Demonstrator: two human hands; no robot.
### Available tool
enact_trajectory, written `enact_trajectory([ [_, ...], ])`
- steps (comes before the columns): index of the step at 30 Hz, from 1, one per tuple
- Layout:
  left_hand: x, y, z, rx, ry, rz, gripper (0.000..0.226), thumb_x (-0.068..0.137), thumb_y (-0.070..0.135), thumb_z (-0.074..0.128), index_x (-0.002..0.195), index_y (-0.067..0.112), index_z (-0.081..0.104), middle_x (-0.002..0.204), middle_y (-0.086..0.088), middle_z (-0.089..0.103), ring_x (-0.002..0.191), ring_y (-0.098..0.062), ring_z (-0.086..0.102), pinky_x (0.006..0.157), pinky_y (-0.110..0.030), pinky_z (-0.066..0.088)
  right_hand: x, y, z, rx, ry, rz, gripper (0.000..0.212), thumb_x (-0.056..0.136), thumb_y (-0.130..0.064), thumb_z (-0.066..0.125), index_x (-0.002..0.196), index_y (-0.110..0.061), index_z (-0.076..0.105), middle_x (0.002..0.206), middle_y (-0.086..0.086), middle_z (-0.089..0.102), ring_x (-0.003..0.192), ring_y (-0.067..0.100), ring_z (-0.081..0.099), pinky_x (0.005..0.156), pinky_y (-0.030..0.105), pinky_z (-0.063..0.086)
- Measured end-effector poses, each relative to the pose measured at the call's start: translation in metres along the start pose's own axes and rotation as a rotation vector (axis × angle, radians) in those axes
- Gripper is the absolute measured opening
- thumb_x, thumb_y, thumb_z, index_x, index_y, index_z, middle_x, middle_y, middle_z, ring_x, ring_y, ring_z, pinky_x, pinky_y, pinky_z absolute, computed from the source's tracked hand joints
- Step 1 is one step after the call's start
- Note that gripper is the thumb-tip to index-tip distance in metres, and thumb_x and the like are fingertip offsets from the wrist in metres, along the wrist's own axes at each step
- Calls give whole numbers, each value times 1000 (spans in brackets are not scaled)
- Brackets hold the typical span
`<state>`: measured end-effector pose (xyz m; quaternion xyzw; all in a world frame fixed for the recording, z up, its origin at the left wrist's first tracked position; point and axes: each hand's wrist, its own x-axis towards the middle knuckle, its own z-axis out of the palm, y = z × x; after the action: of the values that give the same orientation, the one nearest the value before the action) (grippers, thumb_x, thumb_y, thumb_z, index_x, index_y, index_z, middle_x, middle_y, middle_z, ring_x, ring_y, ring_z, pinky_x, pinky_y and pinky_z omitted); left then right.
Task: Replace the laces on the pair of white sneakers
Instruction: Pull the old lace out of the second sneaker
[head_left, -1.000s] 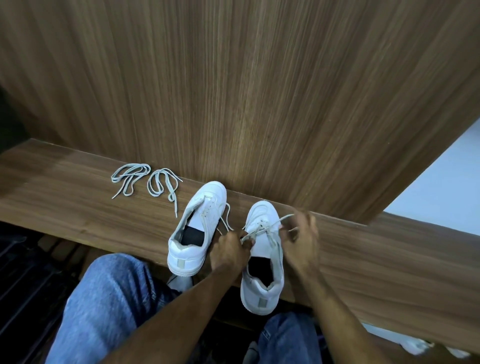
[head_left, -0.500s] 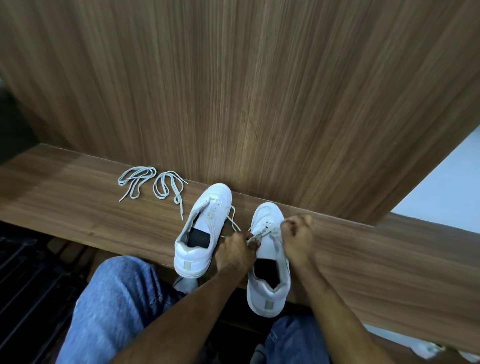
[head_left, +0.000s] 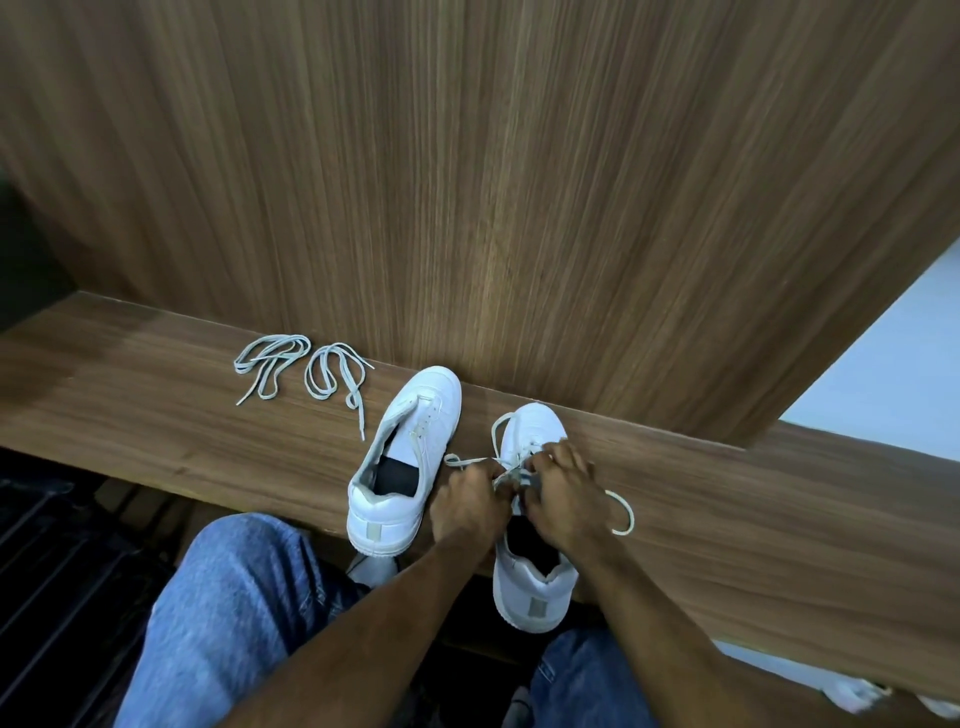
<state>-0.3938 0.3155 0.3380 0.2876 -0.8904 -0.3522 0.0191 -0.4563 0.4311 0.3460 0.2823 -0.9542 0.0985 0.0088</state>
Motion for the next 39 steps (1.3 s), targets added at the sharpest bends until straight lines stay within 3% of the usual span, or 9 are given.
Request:
enact_trajectory([
  [4, 0, 0, -1, 28, 13, -9, 34, 87, 51, 53, 101, 22, 63, 109, -8, 67, 105, -33, 60, 83, -38, 49, 7, 0, 4, 118, 85, 51, 18, 92, -23, 51, 101, -18, 66, 117, 1, 53, 119, 24, 45, 102, 37, 35],
  [7, -1, 3, -3, 18, 15, -15, 34, 89, 47, 55, 107, 19, 64, 113, -11, 65, 108, -35, 59, 84, -38, 48, 7, 2, -13, 646, 217, 157, 20, 87, -7, 59, 73, -21, 64, 96, -4, 51, 101, 17, 53, 86, 15, 39],
  [13, -2, 4, -3, 21, 4, -46, 41, 87, 52, 54, 109, 18, 63, 114, -12, 64, 109, -34, 59, 85, -38, 47, 15, 19, -84, 1271, 876, 316, 18, 77, -14, 49, 69, -27, 57, 81, 5, 55, 76, 6, 49, 74, 21, 39],
  [19, -4, 5, -3, 20, 12, -26, 35, 87, 48, 56, 107, 21, 65, 110, -11, 66, 106, -34, 61, 83, -39, 50, 10, 34, -55, 433, 215, 405, 33, 88, -26, 61, 119, -17, 58, 126, 12, 52, 110, 29, 55, 91, 35, 44],
  [24, -6, 9, -9, 20, 27, -19, 36, 89, 45, 56, 110, 16, 63, 115, -14, 63, 110, -36, 58, 87, -38, 47, -16, 12, -15, 234, 0, 251, 39, 86, -45, 58, 118, -23, 60, 111, 1, 67, 104, 25, 63, 86, 33, 46],
  [29, -5, 2, -11, -176, 15, -78, 24, 81, 45, 64, 90, 24, 69, 97, -10, 69, 96, -33, 63, 79, -35, 52, -15, 19, -5, 781, 164, 510, 19, 81, -7, 63, 65, -16, 68, 71, 3, 69, 72, 21, 61, 69, 31, 45],
  [33, 1, -2, -11, -466, -1, -208, 20, 74, 39, 72, 64, 22, 65, 84, -4, 70, 89, -29, 65, 78, -32, 52, -19, 30, -7, 1340, 148, 772, 17, 79, 3, 69, 69, -11, 68, 73, 7, 70, 70, 19, 62, 70, 31, 51],
  [36, -2, 4, -10, -415, 32, -144, 7, 79, 29, 66, 85, 32, 66, 105, 0, 68, 101, -27, 63, 86, -33, 51, -18, 32, -3, 1346, 127, 779, 12, 79, 2, 69, 72, -8, 69, 77, 10, 71, 73, 21, 62, 72, 33, 51],
  [39, 0, 19, -5, -83, 129, 137, 48, 80, 13, 51, 123, 34, 56, 123, 0, 49, 112, -26, 53, 84, -37, 46, -19, 30, -2, 1305, 122, 741, 16, 79, 0, 68, 68, -12, 70, 78, 12, 72, 73, 21, 62, 75, 37, 51],
])
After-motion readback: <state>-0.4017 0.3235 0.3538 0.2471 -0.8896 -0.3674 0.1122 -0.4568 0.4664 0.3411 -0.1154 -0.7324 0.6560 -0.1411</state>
